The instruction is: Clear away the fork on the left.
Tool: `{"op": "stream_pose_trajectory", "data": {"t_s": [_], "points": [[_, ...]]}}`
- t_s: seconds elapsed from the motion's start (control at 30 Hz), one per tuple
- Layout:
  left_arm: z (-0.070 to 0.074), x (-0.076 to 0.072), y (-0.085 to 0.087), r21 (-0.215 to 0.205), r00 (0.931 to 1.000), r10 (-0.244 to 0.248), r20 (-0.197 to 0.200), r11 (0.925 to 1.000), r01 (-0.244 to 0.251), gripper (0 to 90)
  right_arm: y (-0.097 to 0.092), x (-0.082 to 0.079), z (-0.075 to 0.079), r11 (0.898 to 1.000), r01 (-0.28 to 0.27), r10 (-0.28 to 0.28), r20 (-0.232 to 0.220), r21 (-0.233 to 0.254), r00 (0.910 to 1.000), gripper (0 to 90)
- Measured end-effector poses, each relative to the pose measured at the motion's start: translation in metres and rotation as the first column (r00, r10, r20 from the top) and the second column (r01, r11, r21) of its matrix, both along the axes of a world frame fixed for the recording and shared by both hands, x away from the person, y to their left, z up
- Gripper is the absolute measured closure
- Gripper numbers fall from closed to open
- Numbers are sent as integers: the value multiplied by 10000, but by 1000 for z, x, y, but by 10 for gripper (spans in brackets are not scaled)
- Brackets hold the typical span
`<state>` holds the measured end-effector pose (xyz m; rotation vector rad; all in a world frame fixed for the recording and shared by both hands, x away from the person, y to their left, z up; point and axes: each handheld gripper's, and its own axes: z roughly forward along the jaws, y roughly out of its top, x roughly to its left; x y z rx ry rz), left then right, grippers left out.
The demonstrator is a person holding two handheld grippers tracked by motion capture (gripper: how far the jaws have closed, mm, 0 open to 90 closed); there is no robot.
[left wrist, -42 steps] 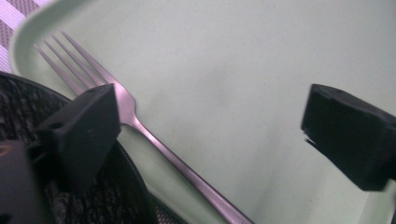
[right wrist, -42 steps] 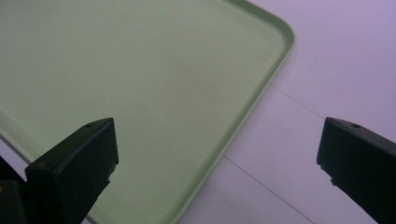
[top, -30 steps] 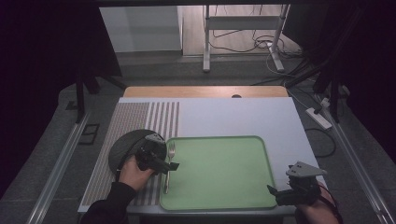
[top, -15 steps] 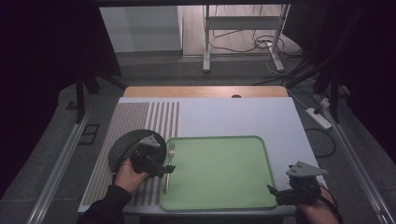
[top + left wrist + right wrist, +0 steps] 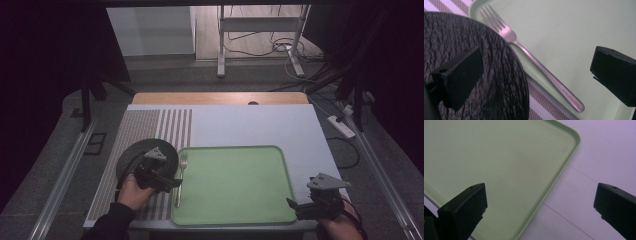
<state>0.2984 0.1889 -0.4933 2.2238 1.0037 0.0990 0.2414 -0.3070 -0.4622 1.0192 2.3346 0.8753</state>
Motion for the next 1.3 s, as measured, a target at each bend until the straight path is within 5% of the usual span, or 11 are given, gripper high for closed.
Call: {"op": "stream_pose_trajectory", "data": {"t_s": [0.87,1.3], "points": [[-5,-25,30,142,9975,663,-240,9977,-660,0,-2,1,1,9996,181,-179,-72,232,9998,0],[-1,-42,45,80,9944,1047,105,9945,-1048,0,-3,1,1,9991,292,-290,-81,299,9995,0]]}}
